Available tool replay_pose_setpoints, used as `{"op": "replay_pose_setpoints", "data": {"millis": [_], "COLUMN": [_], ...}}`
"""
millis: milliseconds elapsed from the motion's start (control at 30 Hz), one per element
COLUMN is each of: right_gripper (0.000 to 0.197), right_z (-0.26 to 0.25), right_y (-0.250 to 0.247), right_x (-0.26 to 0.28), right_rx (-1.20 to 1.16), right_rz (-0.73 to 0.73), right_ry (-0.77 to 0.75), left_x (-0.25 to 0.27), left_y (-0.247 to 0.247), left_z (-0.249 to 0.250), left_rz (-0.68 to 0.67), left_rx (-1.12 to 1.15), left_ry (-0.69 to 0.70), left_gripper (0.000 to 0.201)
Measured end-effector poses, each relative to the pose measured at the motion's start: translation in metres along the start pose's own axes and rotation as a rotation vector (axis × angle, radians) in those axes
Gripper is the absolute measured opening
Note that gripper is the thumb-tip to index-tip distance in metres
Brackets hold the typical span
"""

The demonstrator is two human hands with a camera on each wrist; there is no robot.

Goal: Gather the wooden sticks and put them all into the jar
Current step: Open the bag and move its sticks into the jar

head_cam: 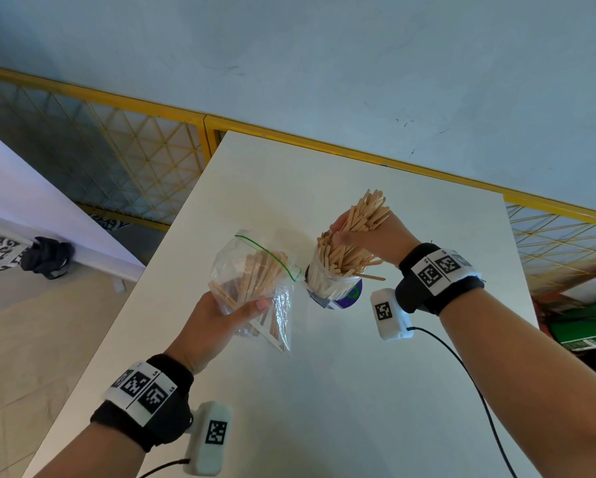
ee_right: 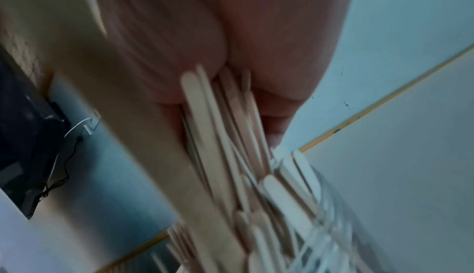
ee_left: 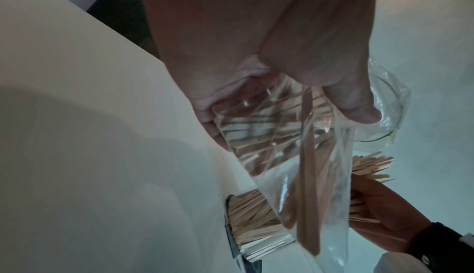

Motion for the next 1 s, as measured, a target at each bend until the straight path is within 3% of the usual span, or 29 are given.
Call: {"op": "replay_pose_setpoints", "data": {"millis": [133,267,333,533,700,1000], "right_gripper": [0.023,0.017,0.006,0.027,0.013,0.012], "right_z": [-0.009,-0.017,-0.016,0.006,-0.005,-0.003], "right_y": [0.002,-0.004,-0.005,0.006,-0.006,0.009], "right_x": [0.002,0.004,0.004,-0.003,-0.002,0.002], "right_rx": [-0.017,-0.046,-0.103,0.027,-0.053,-0.008], "right_rz": [-0.074,-0.024,0.010,0.023,0.054,-0.001], "right_ry": [-0.059,-0.131,-0.130,-0.036,-0.070,-0.086], "left_x": [0.002,0.001,0.000,0.000,0.002,0.000], "left_y": [-0.001,-0.001,-0.002,0.002,0.000,-0.001], "left_z": [0.001,0.002,0.002,0.003,0.004,0.007], "left_rz": [-0.002,0.002,0.006,-0.008,0.002,0.016], "left_rx": [-0.005,-0.012,-0.012,-0.012,-0.019,-0.017], "left_ry": [0.006,0.003,0.004,0.005,0.005,0.017], "left_gripper": [0.030,0.030,0.030,0.030,0.030,0.031]}}
Point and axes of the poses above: each hand's wrist, its own x-axis away from the middle knuckle, its own y-axis out of the palm, z = x × y, the point moved 9 cm from there along -x, towards the middle knuckle, and after that the axes turned 1 degree about -x, right-handed, at the moved point
